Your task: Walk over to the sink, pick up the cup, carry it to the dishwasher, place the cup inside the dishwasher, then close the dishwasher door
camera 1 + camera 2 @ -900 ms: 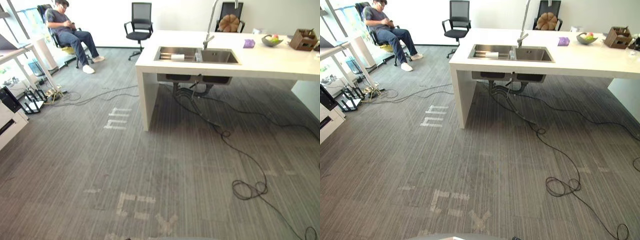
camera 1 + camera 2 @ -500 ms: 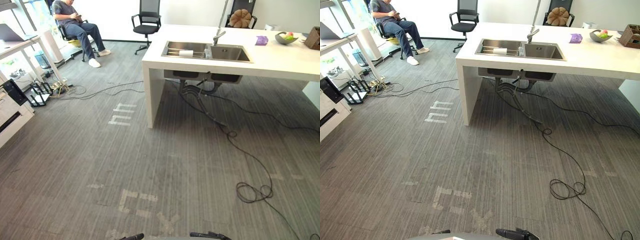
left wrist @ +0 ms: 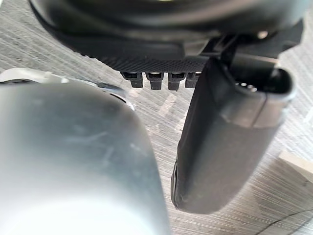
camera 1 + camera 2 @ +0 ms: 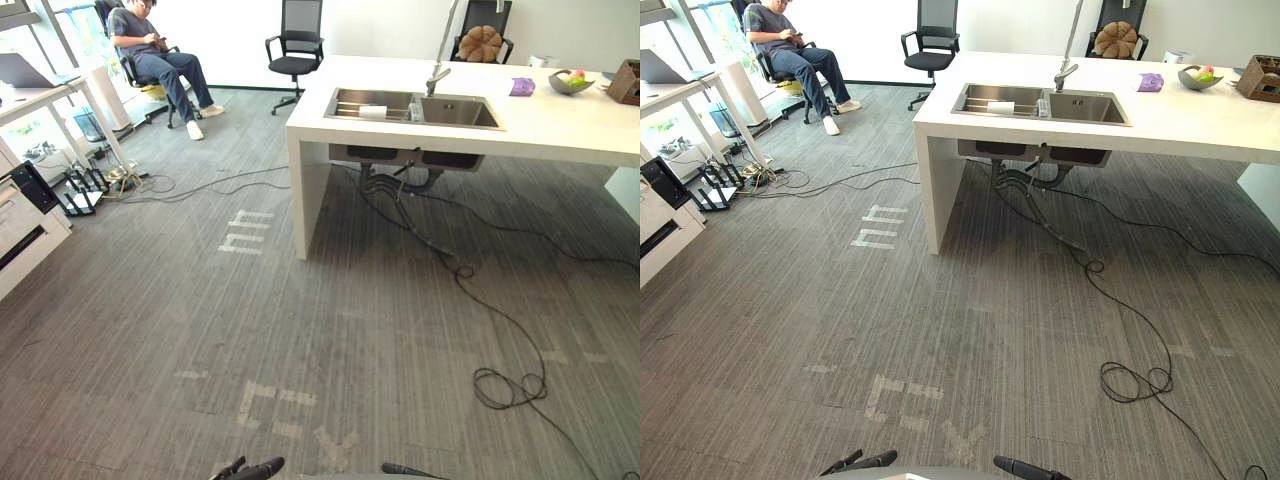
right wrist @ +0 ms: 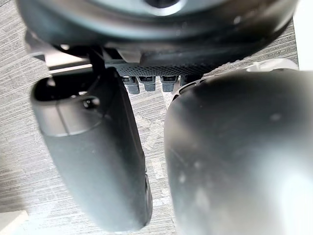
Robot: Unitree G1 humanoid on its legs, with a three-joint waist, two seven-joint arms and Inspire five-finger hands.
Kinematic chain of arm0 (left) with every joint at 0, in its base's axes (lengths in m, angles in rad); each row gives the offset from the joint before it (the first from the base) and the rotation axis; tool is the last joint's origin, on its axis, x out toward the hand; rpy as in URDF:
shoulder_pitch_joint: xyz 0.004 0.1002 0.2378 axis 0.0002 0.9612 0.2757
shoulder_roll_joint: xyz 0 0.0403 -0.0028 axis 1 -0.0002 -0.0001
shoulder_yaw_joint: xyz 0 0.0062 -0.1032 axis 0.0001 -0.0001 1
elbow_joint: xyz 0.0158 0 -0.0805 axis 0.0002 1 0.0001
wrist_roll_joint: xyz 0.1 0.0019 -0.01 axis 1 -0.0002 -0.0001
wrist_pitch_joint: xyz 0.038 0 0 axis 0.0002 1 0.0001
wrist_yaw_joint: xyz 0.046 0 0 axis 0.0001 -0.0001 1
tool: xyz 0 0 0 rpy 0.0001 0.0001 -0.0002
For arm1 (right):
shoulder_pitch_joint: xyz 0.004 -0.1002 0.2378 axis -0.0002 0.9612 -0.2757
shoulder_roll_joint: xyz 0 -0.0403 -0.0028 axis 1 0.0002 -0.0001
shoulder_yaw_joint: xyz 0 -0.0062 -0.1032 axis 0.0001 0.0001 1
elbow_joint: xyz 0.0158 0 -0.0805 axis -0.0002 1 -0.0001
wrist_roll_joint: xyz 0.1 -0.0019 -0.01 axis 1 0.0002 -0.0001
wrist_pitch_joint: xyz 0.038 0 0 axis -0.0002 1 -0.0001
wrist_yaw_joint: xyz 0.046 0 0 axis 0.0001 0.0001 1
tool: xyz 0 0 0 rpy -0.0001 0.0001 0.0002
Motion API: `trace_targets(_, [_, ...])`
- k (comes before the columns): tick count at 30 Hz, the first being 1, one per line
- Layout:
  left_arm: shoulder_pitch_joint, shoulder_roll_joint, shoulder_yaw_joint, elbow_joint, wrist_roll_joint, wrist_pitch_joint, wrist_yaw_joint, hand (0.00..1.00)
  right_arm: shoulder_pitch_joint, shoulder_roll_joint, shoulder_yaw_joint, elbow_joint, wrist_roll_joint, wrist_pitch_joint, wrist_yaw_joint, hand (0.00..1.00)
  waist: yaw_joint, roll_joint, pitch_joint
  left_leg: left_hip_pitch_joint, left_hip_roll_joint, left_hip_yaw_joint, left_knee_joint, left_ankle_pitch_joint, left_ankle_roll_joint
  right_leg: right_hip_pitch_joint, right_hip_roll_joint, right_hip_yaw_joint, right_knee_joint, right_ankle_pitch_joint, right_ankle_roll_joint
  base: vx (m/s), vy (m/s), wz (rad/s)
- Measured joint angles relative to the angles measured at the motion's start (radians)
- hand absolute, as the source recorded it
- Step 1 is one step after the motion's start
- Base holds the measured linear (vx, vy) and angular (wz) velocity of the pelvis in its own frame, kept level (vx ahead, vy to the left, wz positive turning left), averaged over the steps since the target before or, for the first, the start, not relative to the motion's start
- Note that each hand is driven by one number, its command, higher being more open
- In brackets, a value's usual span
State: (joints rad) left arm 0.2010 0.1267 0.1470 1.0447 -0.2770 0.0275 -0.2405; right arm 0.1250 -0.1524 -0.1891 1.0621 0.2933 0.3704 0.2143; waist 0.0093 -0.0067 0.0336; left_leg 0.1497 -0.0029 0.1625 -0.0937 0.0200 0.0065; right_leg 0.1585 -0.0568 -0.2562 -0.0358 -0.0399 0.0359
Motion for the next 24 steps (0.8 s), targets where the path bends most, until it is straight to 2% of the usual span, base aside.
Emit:
trace_targets(6, [0.004,-0.004,0.000,0.014,0.000,-0.058,-0.001,1.00,0.000,-0.001,-0.001,0.012,0.021,-0.006,-0.011,1.00,0.000,0.000,0.000,0.000,-0.001,-0.003,0.000,0.001,0.001,0.001,-0.001,-0.002,0.000,0.000,0.000,-0.03,-0.015,0.02])
trace_targets(8, [0.009,-0.006,-0.001,0.013,-0.004,-0.080,-0.001,1.00,0.002,0.003,-0.001,0.016,0.021,-0.029,-0.014,1.00,0.000,-0.001,0.001,0.001,-0.001,-0.003,0.000,0.001,0.001,0.001,-0.001,-0.001,0.000,0.000,-0.001,0.00,0.000,0.00])
trace_targets(14, [0.016,0.003,-0.038,-0.023,-0.008,-0.083,0.001,1.00,0.001,0.013,-0.002,0.020,0.024,-0.112,-0.021,1.00,0.000,-0.001,0.028,0.006,-0.011,-0.009,0.001,-0.002,0.005,-0.013,-0.013,0.003,0.041,-0.018,0.005,0.00,0.004,0.01])
trace_targets(15, [0.019,0.006,-0.050,-0.038,-0.009,-0.084,0.001,1.00,0.002,0.013,-0.002,0.014,0.024,-0.122,-0.025,1.00,0.000,-0.002,0.036,0.006,-0.017,-0.013,0.002,-0.010,0.010,-0.038,-0.027,0.001,0.104,-0.054,0.013,-0.01,0.038,0.14])
trace_targets(16, [0.027,0.016,-0.069,-0.063,-0.009,-0.082,0.001,1.00,0.003,0.016,-0.002,0.010,0.024,-0.128,-0.028,1.00,-0.001,-0.010,0.043,0.005,-0.026,-0.021,0.013,-0.023,0.028,-0.072,-0.054,-0.003,0.195,-0.104,0.026,-0.01,0.046,0.20])
trace_targets(17, [0.030,0.023,-0.080,-0.076,-0.009,-0.082,0.000,1.00,0.004,0.019,-0.002,0.009,0.024,-0.132,-0.031,1.00,0.000,-0.016,0.047,0.003,-0.037,-0.027,0.024,-0.031,0.033,-0.087,-0.072,-0.005,0.241,-0.127,0.034,0.01,0.041,0.23])
trace_targets(18, [0.034,0.028,-0.089,-0.096,-0.009,-0.077,0.000,1.00,0.007,0.022,-0.002,0.003,0.028,-0.137,-0.037,1.00,0.002,-0.022,0.053,0.000,-0.048,-0.033,0.039,-0.045,0.039,-0.106,-0.096,-0.007,0.315,-0.153,0.056,0.01,0.070,0.20])
trace_targets(19, [0.037,0.025,-0.090,-0.121,-0.008,-0.073,0.000,1.00,0.015,0.019,-0.003,-0.036,0.037,-0.146,-0.044,1.00,0.006,-0.019,0.071,-0.003,-0.055,-0.037,0.072,-0.067,0.053,-0.200,-0.138,0.004,0.539,-0.163,0.047,0.01,0.077,0.19])
trace_targets(20, [0.042,0.027,-0.090,-0.137,-0.008,-0.068,0.000,1.00,0.017,0.022,-0.003,-0.052,0.041,-0.153,-0.046,1.00,0.005,-0.022,0.079,-0.003,-0.056,-0.041,0.086,-0.077,0.058,-0.241,-0.149,0.013,0.631,-0.152,0.031,0.03,0.080,0.21])
trace_targets(21, [0.045,0.032,-0.091,-0.149,-0.007,-0.064,0.000,1.00,0.022,0.028,-0.001,-0.068,0.048,-0.171,-0.048,1.00,-0.001,-0.021,0.092,0.004,-0.053,-0.054,0.104,-0.090,0.067,-0.283,-0.154,0.025,0.715,-0.158,0.033,0.07,0.053,0.32])
trace_targets(22, [0.043,0.037,-0.101,-0.155,-0.003,-0.049,0.001,1.00,0.027,0.029,0.000,-0.069,0.078,-0.182,-0.049,1.00,-0.005,-0.020,0.091,0.008,-0.040,-0.069,0.119,-0.102,0.071,-0.303,-0.152,0.019,0.725,-0.185,0.039,0.13,0.043,0.43])
trace_targets(24, [0.044,0.046,-0.121,-0.184,0.003,-0.024,0.001,1.00,0.034,0.030,0.003,-0.070,0.110,-0.189,-0.054,1.00,-0.004,-0.015,0.091,0.009,-0.026,-0.086,0.123,-0.117,0.064,-0.323,-0.150,-0.027,0.642,-0.192,0.043,0.16,0.013,0.29])
